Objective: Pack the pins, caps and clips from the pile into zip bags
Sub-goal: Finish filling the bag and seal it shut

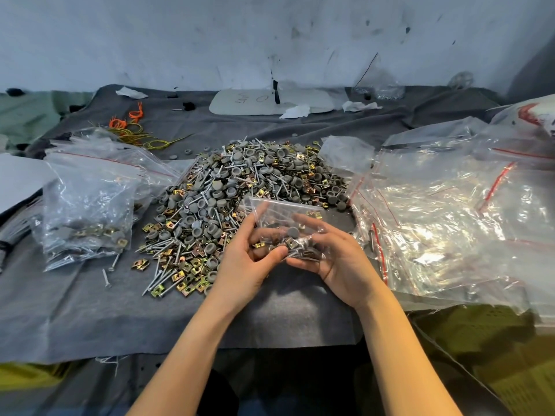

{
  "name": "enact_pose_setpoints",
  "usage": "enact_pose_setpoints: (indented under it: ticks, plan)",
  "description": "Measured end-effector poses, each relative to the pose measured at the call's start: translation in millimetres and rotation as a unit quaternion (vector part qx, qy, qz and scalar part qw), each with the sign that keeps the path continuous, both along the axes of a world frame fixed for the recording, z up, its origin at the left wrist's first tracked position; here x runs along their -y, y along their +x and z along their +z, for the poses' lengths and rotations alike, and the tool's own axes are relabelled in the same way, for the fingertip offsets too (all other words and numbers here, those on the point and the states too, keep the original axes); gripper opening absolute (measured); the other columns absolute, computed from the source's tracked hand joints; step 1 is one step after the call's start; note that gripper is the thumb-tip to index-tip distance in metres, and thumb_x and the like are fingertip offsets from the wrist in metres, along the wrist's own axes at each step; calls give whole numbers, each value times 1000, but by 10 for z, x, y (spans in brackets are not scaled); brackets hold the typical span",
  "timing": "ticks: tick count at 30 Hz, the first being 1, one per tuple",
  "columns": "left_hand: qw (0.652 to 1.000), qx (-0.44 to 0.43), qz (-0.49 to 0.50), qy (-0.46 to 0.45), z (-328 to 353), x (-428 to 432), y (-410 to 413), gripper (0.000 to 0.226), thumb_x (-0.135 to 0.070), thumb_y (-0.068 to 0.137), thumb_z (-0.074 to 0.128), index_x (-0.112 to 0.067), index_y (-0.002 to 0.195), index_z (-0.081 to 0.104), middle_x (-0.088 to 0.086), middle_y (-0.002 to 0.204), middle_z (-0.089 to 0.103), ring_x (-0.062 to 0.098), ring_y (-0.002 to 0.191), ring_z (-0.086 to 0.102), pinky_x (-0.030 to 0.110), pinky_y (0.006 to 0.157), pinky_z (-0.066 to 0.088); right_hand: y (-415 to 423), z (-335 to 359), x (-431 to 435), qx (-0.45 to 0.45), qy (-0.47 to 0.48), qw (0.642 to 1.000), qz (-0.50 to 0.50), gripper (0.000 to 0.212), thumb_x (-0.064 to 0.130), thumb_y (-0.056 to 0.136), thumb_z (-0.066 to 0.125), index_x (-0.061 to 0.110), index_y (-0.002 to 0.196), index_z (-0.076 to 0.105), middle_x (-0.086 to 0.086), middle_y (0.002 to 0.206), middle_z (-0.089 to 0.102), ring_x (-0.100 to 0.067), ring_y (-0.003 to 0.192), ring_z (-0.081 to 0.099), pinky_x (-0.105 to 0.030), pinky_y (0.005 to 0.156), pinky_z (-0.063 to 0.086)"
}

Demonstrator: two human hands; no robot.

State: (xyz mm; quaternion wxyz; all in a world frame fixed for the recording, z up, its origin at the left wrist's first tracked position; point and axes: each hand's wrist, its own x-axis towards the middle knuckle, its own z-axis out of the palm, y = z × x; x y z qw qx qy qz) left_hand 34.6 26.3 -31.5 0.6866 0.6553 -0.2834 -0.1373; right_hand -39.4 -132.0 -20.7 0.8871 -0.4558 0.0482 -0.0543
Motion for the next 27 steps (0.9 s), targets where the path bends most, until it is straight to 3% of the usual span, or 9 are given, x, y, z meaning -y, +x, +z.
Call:
enact_pose_setpoints:
  ticks: [3,6,10,14,17,22,24,27]
  plan:
    - [1000,14,9,9,-12,-6,7,60,5,93,59,-30,140,46,-8,105,75,9,94,72,17,77,54,-9,4,4,4,-11,1000,5,44,-13,89,36,4,119,63,-16,117,67,-25,100,69,-33,69,59]
    - [1000,14,18,-1,7,-25,-6,44,-4,98,54,-35,129,53,-10,103,75,1,89,69,16,71,53,1,11,-8,-5,-20,1000,-7,32,14,92,50,5,120,63,-18,115,68,-25,98,69,-34,68,60]
    - [999,-20,19,-20,73,-20,-43,32,-25,93,51,-37,121,59,-5,104,76,9,91,72,20,68,56,-3,40,-9,-6,-29,1000,-3,34,32,95,47,15,117,68,-15,117,68,-25,100,68,-41,73,59]
    - [999,0,51,0,153,10,-74,25,-19,102,50,-37,110,65,-6,103,74,10,92,70,24,72,56,-25,69,-21,9,-40,999,-21,34,35,90,52,18,114,69,-13,123,65,-28,113,62,-43,83,56]
    - [994,28,102,-6,360,55,-20,18,-31,97,54,-30,96,71,0,96,75,23,95,70,38,84,57,-35,73,-10,6,-41,997,-58,37,30,82,55,11,110,70,-17,116,67,-30,111,61,-41,89,50]
    - [987,-13,154,-32,724,141,142,20,-12,98,58,-25,93,73,-2,87,77,18,82,73,26,73,59,-50,86,-39,19,-119,982,-147,28,21,76,54,13,88,78,-15,95,74,-27,93,68,-36,81,52]
    - [990,14,135,-25,796,146,111,21,-5,96,59,-20,92,73,-5,79,76,10,76,71,15,63,53,-61,90,-56,7,-146,971,-189,27,29,77,61,11,92,76,-16,92,74,-34,96,67,-42,85,48]
    - [994,80,78,2,844,133,30,22,1,92,62,-19,91,71,-10,74,75,2,71,71,11,64,52,-106,188,-31,10,-170,955,-241,24,35,74,78,18,91,76,-10,88,75,-28,87,69,-34,71,54]
